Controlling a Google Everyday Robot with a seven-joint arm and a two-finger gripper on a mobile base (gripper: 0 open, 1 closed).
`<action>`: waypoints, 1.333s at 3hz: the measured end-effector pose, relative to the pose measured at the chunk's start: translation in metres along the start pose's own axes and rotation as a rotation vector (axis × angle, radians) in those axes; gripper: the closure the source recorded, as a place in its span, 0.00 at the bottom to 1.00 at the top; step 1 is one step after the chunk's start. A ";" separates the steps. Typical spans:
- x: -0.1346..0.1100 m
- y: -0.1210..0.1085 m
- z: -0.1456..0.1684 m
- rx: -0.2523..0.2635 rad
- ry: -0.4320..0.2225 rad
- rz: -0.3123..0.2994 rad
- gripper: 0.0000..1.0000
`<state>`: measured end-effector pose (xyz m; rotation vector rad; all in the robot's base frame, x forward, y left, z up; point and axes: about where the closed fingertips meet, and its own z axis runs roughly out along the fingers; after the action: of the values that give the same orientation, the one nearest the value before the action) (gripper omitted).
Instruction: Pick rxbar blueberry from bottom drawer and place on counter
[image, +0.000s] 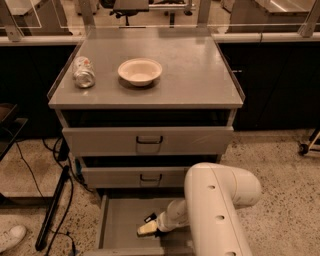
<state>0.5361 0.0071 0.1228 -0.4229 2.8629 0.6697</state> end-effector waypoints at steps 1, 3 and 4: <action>-0.009 -0.001 0.015 0.025 -0.010 0.022 0.00; -0.014 -0.001 0.023 0.045 -0.013 0.035 0.00; -0.014 -0.001 0.026 0.058 0.001 0.041 0.00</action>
Offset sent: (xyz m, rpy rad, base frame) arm 0.0226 0.0157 -0.0249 -0.0493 -0.0109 -0.0621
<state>0.5526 0.0218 0.1023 -0.3565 2.8907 0.5916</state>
